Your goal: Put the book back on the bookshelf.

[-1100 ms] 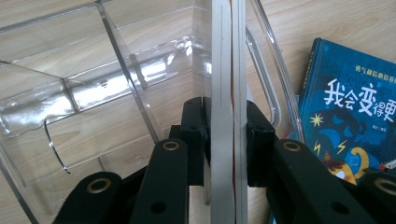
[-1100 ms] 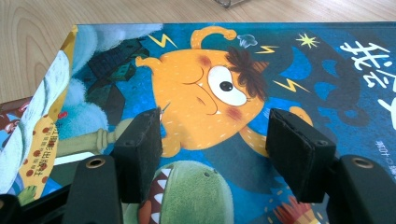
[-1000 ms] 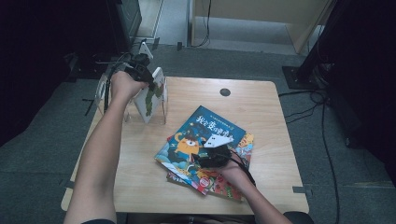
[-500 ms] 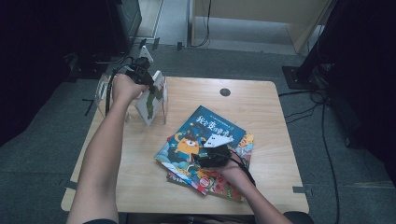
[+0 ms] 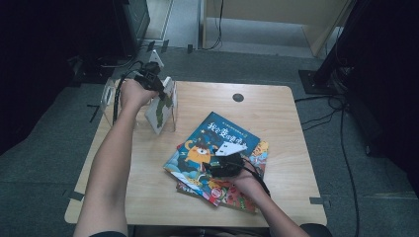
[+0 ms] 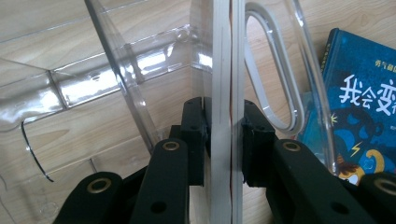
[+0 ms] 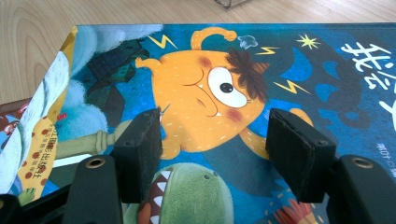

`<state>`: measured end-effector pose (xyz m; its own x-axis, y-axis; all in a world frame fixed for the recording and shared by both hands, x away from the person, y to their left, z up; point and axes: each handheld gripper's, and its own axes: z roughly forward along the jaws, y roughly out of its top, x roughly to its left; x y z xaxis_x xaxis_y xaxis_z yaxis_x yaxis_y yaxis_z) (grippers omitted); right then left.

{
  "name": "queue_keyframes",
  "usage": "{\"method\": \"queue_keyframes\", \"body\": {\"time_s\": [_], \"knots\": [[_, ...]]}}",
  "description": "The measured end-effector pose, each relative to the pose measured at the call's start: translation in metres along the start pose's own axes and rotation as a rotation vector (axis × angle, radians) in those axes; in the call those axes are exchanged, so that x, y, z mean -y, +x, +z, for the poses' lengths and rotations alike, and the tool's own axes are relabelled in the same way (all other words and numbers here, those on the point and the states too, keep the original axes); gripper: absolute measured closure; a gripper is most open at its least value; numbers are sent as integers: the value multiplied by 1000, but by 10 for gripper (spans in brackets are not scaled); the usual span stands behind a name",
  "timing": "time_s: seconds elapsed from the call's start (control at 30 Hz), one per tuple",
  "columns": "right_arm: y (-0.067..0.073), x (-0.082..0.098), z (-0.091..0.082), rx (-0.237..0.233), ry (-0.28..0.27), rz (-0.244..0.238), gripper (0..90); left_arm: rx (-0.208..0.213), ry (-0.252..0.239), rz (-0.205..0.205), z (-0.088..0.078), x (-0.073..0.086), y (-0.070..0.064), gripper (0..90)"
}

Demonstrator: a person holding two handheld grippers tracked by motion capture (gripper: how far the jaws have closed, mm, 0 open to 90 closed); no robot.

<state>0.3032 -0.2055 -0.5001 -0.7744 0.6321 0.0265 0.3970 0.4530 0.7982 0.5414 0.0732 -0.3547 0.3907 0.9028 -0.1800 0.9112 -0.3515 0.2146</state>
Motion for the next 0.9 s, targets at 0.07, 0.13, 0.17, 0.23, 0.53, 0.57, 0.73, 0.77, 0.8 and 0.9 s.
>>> {"method": "queue_keyframes", "body": {"time_s": [0.07,0.13,0.17,0.23,0.53,0.57,0.73,0.77,0.8,0.9], "knots": [[0,0,0,0,0,0,361,-4,7,4,1,0,-1,752],[0,0,0,0,0,-1,360,-9,13,6,2,0,-1,753],[0,0,0,1,0,0,360,-13,14,8,3,0,-1,753],[0,0,0,1,-1,-1,361,-12,16,13,4,0,-1,752],[0,0,0,0,-1,0,361,-3,13,12,7,1,0,746],[0,0,0,1,-1,-1,361,-1,6,13,7,1,0,747],[0,0,0,0,0,-1,361,21,-40,11,1,1,0,736],[0,0,0,0,0,-1,361,17,-37,13,1,1,0,716],[0,0,0,0,0,-1,361,6,-36,18,-1,1,-1,703],[0,0,0,0,0,1,361,10,-47,13,-4,2,0,688]]}}
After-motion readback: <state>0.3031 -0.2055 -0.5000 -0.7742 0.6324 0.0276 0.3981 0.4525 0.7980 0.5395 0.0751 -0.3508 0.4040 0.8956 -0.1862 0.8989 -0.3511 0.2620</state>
